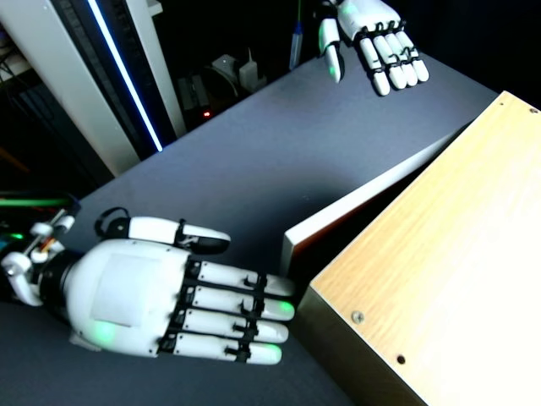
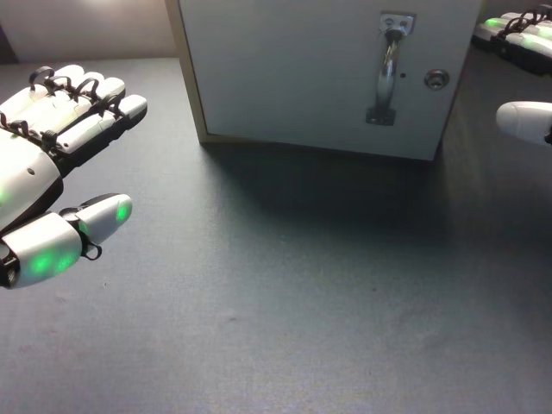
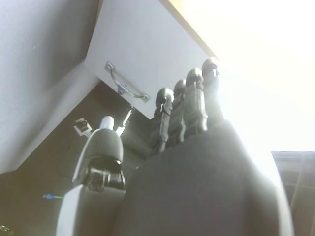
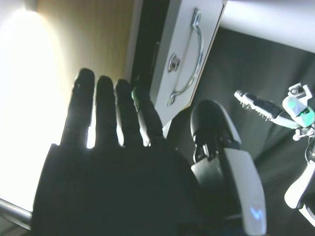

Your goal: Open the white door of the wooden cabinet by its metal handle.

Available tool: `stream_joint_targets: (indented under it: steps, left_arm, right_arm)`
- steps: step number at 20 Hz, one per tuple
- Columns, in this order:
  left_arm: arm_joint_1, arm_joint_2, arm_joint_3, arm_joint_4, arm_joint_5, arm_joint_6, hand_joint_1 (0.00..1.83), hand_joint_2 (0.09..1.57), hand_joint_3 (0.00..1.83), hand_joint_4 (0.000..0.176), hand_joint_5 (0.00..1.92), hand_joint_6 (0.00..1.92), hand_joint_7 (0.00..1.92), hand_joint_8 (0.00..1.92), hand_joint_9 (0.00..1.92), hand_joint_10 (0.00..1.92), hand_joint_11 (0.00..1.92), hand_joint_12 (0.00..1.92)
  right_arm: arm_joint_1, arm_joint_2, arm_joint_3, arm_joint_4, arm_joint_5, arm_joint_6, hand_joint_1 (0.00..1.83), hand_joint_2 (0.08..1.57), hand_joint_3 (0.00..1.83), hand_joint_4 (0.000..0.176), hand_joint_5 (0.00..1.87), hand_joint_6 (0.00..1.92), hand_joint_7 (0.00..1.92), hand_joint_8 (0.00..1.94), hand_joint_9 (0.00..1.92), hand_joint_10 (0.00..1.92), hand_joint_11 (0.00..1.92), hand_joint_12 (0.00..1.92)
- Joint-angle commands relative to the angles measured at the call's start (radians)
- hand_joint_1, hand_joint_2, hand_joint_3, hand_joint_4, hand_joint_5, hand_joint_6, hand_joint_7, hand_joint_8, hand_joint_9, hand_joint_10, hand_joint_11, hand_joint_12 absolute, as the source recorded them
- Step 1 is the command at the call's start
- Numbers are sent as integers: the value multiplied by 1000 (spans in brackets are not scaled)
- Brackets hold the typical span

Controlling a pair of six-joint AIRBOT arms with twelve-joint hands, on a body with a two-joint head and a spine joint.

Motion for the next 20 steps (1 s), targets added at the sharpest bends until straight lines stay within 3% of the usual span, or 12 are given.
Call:
stream_joint_targets:
  steps: [1,9,12,14,20]
  left_arm:
    - [-9,0,7,-2,-126,-1,0,1571,61,0,92,2,23,4,9,3,1,0]
    - [4,1,6,-5,-139,-14,0,1571,93,0,90,0,16,0,2,0,0,0]
    - [12,3,4,-9,-144,-17,0,1571,79,0,84,1,25,3,18,5,11,4]
    - [15,3,3,-11,-147,-19,0,1571,84,0,97,5,35,6,29,7,20,8]
    - [24,4,0,-14,-153,-21,0,1571,107,0,84,0,17,0,12,0,3,1]
  right_arm:
    - [16,5,3,26,115,-2,2,1463,3,0,40,7,28,8,6,2,68,28]
    - [16,7,-28,13,154,-2,45,1442,0,0,63,2,26,2,18,2,87,36]
    - [14,38,-86,-6,217,-2,39,1465,5,0,42,0,27,0,13,0,92,44]
    - [7,52,-105,-12,238,-2,164,1480,0,0,54,3,46,3,23,2,97,49]
    - [-27,95,-148,-12,292,-1,232,1489,0,0,55,3,36,2,15,2,77,41]
